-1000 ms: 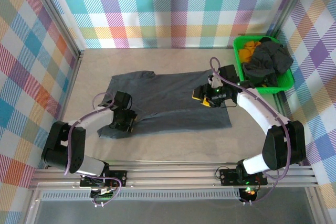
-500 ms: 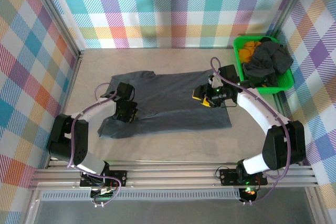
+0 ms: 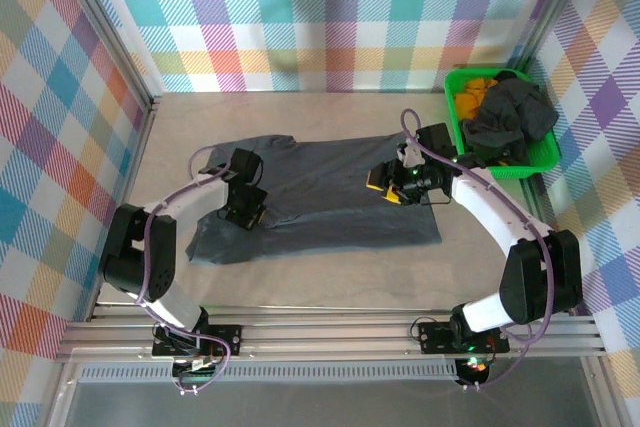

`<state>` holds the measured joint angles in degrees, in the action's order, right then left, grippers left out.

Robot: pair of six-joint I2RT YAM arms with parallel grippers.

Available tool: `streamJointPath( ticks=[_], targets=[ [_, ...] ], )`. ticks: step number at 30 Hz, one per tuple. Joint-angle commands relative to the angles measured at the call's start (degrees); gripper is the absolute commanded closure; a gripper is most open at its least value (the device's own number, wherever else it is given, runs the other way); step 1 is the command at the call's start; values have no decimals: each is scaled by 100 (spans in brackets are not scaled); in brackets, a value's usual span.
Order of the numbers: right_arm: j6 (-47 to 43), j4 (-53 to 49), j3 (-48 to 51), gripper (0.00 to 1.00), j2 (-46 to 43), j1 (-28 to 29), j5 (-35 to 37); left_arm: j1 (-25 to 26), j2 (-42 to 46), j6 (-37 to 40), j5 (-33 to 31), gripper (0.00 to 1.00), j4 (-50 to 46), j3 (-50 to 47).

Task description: Fold and stack the t-shirts

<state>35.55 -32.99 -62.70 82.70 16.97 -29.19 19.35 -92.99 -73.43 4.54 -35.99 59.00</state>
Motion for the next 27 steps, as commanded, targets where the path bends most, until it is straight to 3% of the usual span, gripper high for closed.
streamJointPath(
  ticks=[1, 12, 19, 20, 22, 23, 27],
  targets=[
    [21, -32, -119, 46, 62, 19, -7, 153, -326, 523, -154, 100, -373, 650],
    [-20, -169, -199, 46, 111, -1, 29, 697, -2621, 2695, -649, 100, -1950, 3699],
    [10, -189, -51, 46, 11, -10, 13, 883, -3123, 3077, -1061, 100, -2358, 4381],
    [18, -198, -37, 46, 10, -10, 15, 884, -3116, 3105, -1113, 89, -2359, 4404],
    [22, -236, 6, 46, -6, -10, 38, 881, -3014, 3123, -1263, 55, -2361, 4425],
    [35, -266, 35, 46, -16, -10, 67, 881, -2901, 3116, -1357, 45, -2354, 4422],
    [127, -366, 240, 47, -119, -33, 341, 865, -1994, 2938, -1737, 45, -2124, 4001]
  ],
)
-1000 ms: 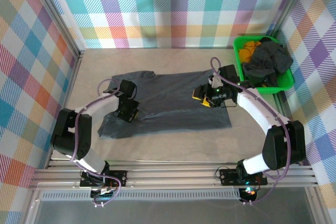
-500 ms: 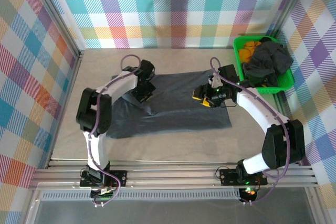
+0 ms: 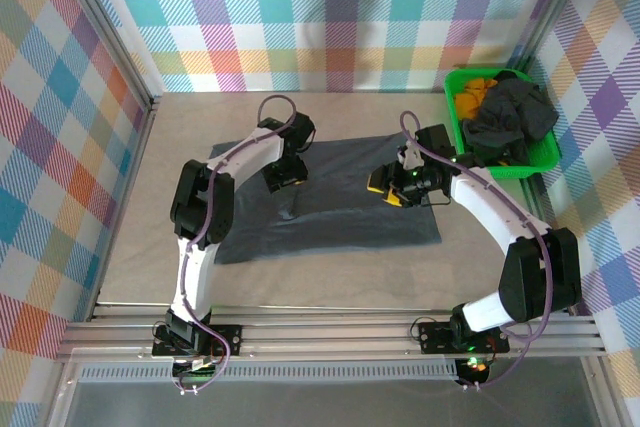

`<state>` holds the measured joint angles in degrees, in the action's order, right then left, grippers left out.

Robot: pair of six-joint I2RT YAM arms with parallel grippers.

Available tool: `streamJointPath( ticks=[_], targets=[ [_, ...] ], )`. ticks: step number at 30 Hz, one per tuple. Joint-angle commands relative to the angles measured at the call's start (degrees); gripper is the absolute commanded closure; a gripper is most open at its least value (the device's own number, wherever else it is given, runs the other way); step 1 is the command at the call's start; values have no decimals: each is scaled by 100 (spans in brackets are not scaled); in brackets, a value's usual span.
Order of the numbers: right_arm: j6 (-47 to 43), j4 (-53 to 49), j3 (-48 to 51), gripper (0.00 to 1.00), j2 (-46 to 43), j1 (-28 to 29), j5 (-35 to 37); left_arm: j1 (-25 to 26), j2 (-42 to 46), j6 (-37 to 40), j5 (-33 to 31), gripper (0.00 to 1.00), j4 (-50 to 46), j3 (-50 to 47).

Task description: Fold and stack the t-shirts

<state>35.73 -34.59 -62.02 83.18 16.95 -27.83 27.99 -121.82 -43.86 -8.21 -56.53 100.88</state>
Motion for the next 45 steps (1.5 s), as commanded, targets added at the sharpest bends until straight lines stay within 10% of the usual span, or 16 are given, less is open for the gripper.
streamJointPath(
  ticks=[1, 10, 21, 31, 37, 45],
  targets=[
    [162, -227, 244, 48, -198, -53, 303, -39, 1136, -116, -487, 47, 7, -400],
    [-113, -712, 530, 63, 327, -595, 1203, -1250, 2851, -1098, 811, 83, 871, -3344],
    [-457, -1540, 20, 67, 1982, -89, 2162, -2008, 2412, -1109, 912, 83, 1167, -4573],
    [483, -1861, 1139, 65, 790, 555, 2362, -2007, 3565, -1046, 940, 81, 782, -5606],
    [77, -1887, 238, 55, 474, 450, 2788, -2014, 3723, -879, 673, 55, 655, -4411],
    [-922, -1768, -2468, 50, 2209, -472, 2313, -2607, 1202, -174, 383, 54, 842, -792]
  ],
)
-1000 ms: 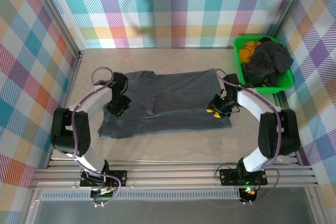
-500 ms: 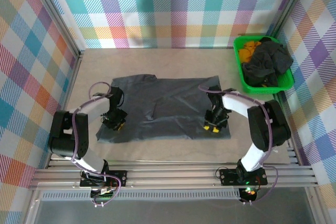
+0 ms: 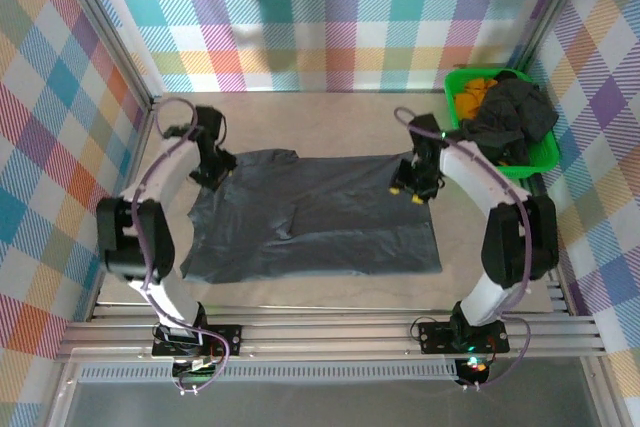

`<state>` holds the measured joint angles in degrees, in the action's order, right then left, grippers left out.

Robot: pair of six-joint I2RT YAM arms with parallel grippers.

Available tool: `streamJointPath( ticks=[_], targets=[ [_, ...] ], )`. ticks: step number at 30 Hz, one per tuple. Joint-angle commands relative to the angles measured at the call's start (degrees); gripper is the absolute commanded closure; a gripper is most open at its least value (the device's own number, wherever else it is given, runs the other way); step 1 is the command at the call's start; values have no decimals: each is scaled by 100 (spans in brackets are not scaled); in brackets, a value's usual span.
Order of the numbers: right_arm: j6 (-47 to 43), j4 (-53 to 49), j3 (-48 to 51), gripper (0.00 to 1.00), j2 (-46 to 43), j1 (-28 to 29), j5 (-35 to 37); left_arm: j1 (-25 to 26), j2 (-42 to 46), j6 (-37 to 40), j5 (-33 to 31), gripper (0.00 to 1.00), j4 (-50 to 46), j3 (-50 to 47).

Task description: Fold and stack the t-shirts

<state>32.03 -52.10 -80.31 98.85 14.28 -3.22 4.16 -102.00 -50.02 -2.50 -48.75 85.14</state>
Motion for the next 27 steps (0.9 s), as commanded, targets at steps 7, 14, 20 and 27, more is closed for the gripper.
streamJointPath(
  ticks=[7, 14, 20, 27],
  targets=[
    [-1047, -120, -2200, 48, 2096, -527, 114, -425, -2816, 1515, -358, 52, -81, 3033],
    [-1322, -196, -2795, 41, 2718, -706, 351, -410, -3246, 2026, 116, 47, 527, 2964],
    [-1417, -547, -3527, 41, 3328, -760, 492, -146, -3113, 2182, 78, 47, 296, 2642],
    [-1537, -811, -4273, 45, 3903, -760, 610, -17, -2923, 2165, -5, 50, 223, 1994]
  ],
)
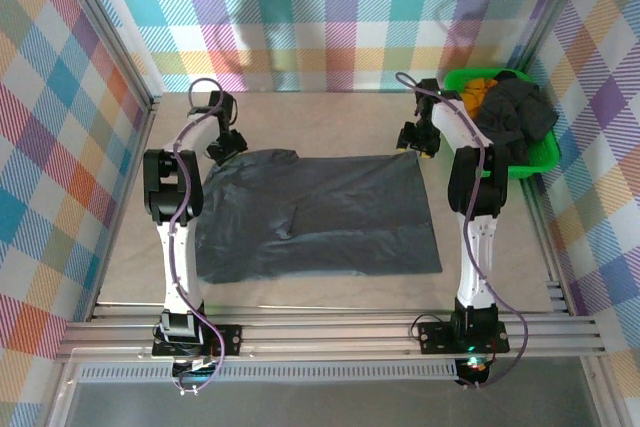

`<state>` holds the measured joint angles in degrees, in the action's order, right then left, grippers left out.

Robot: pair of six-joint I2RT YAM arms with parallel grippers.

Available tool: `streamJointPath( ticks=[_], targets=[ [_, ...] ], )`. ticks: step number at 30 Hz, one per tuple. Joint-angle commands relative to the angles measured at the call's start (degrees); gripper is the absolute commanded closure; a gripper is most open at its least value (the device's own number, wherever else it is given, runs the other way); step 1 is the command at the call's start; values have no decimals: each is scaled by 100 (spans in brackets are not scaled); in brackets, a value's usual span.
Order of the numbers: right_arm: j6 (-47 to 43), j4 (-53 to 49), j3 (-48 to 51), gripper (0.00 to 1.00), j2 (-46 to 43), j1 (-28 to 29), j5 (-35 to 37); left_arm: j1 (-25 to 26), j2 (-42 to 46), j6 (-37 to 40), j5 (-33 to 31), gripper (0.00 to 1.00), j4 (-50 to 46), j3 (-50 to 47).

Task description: Fold and stack the t-shirts

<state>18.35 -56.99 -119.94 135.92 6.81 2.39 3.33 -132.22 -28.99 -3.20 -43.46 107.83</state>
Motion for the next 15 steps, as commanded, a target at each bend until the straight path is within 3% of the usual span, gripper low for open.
streamJointPath(
  ticks=[1, 6, 10, 13, 15],
  targets=[
    [-177, -340, -385, 48, 259, -19, -11, 81, 124, 62, 72, 51, -274, -334],
    [-160, -297, -495, 62, 322, -17, 25, 106, 197, -11, 37, 63, -224, -417],
    [-251, -277, -600, 74, 385, -40, 114, 106, 215, -67, -48, 85, -249, -293],
    [-262, -312, -663, 91, 440, -57, 134, 114, 240, -70, -84, 100, -289, -156],
    [-262, -275, -622, 100, 358, -57, 140, 108, 406, -88, -104, 100, -206, -173]
  ],
)
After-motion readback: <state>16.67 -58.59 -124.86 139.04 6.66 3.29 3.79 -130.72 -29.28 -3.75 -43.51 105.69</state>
